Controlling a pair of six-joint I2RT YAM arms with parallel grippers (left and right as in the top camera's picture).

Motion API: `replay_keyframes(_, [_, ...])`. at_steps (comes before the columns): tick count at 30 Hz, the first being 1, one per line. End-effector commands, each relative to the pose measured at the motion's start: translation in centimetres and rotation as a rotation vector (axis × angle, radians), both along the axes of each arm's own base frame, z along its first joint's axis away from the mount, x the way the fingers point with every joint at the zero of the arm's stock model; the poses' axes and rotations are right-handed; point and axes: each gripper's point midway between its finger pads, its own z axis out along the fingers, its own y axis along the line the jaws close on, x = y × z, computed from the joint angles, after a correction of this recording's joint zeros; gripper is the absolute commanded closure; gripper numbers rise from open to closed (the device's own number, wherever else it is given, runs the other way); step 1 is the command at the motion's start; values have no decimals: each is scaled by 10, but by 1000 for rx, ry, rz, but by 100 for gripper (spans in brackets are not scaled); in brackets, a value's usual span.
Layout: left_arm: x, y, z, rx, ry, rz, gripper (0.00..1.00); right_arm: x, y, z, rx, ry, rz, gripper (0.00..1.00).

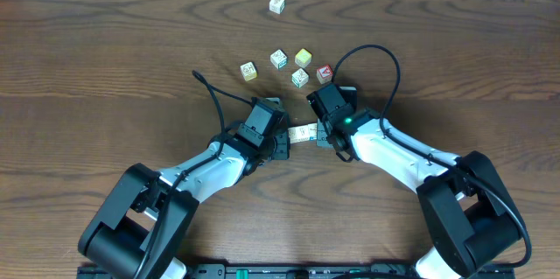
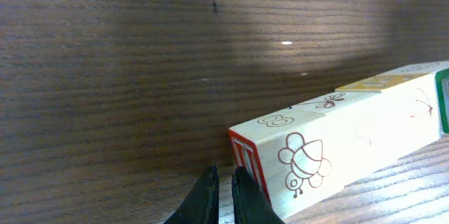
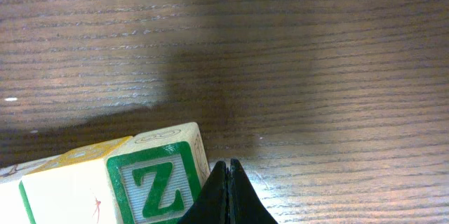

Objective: Lift 4 blocks

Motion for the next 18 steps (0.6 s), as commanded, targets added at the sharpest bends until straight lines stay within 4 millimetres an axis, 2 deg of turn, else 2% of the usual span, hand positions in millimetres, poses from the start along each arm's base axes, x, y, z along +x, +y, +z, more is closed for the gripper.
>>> replay_keyframes(1, [-7,-21,7,-56,4,-75,90,3,19,5,95,15,11,99])
replay_keyframes(8, [-3,-7,2,-2,0,-34,89,2,18,4,90,19,18,99])
replay_keyframes(18, [13,29,-2,16,29,69,89,2,18,4,90,19,18,99])
